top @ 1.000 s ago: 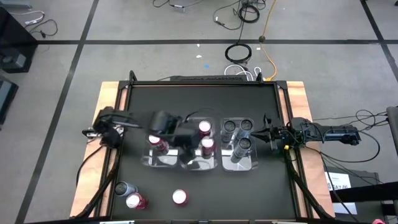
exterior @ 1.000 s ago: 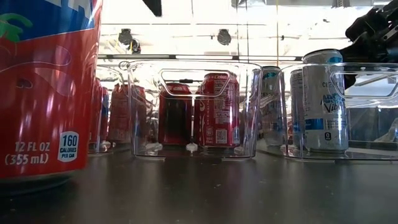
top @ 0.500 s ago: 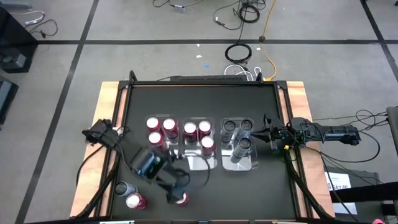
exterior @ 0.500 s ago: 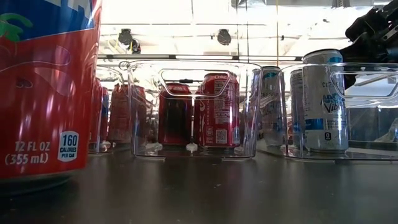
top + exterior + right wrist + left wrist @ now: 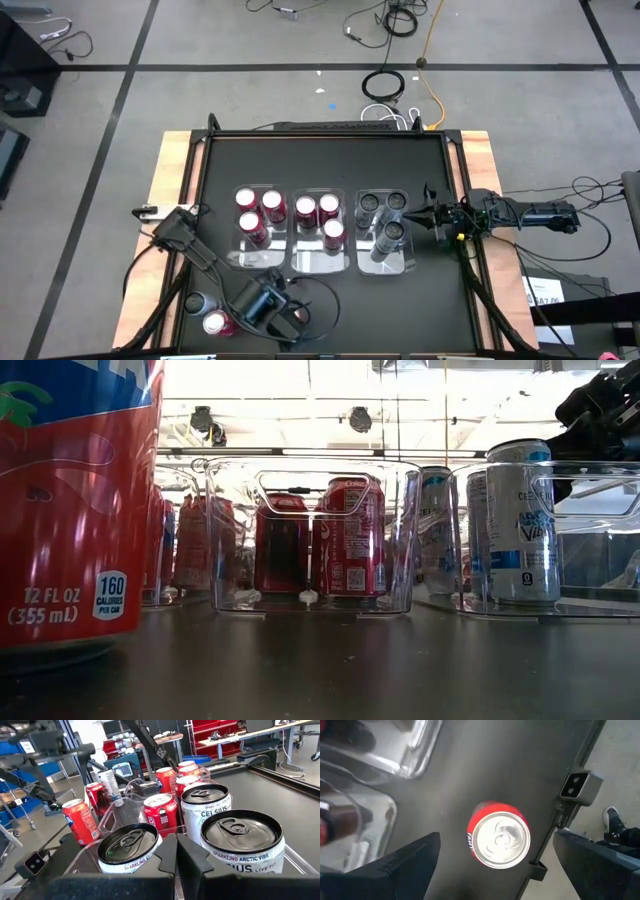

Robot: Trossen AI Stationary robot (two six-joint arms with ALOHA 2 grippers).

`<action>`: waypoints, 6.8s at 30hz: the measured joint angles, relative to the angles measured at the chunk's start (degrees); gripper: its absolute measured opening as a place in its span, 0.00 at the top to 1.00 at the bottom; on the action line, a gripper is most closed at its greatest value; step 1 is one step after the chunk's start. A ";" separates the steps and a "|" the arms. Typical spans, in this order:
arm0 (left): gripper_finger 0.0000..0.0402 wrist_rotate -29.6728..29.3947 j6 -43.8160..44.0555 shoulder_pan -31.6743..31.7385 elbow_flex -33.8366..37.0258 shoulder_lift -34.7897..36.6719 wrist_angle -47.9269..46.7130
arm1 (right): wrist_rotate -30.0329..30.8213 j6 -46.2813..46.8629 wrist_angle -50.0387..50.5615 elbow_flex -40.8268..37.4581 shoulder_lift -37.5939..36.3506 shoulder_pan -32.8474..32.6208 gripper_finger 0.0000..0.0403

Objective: Sort soda cans
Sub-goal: Put the red soda can into the left transparent bin, then put the red white soda can into the middle transparent bin

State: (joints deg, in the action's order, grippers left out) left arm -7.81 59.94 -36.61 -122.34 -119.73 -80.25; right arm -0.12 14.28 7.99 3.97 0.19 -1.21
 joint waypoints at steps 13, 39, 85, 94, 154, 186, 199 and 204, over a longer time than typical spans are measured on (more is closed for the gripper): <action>0.01 4.20 2.64 -0.03 0.00 -5.83 -0.03 | 0.00 0.02 -0.02 0.00 0.00 -0.02 0.99; 0.23 4.52 2.60 -0.08 0.20 -9.83 -1.15 | 0.01 0.01 -0.02 0.00 0.00 -0.01 0.99; 0.19 -3.48 -45.07 22.03 2.85 17.97 -9.66 | 0.00 0.00 -0.02 0.00 0.00 0.00 0.99; 0.19 -5.01 -45.91 26.73 26.40 27.77 -3.94 | 0.00 0.02 -0.02 0.00 -0.02 -0.01 0.99; 0.19 5.18 -43.93 33.65 56.50 32.68 22.42 | 0.00 0.01 -0.02 0.00 -0.02 -0.02 0.99; 0.06 3.25 -43.73 33.61 56.35 32.71 22.67 | 0.00 0.02 -0.02 0.00 -0.02 -0.02 0.99; 0.06 5.92 -42.28 33.64 56.22 32.71 21.59 | 0.00 0.02 -0.02 0.00 0.00 -0.01 0.99; 0.06 6.16 -40.70 33.65 53.36 32.71 16.21 | 0.00 0.00 -0.02 0.00 0.00 -0.02 0.99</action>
State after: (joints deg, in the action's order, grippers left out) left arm -1.65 19.23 -2.96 -68.99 -87.02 -64.04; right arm -0.12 14.28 7.97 3.97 0.19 -1.23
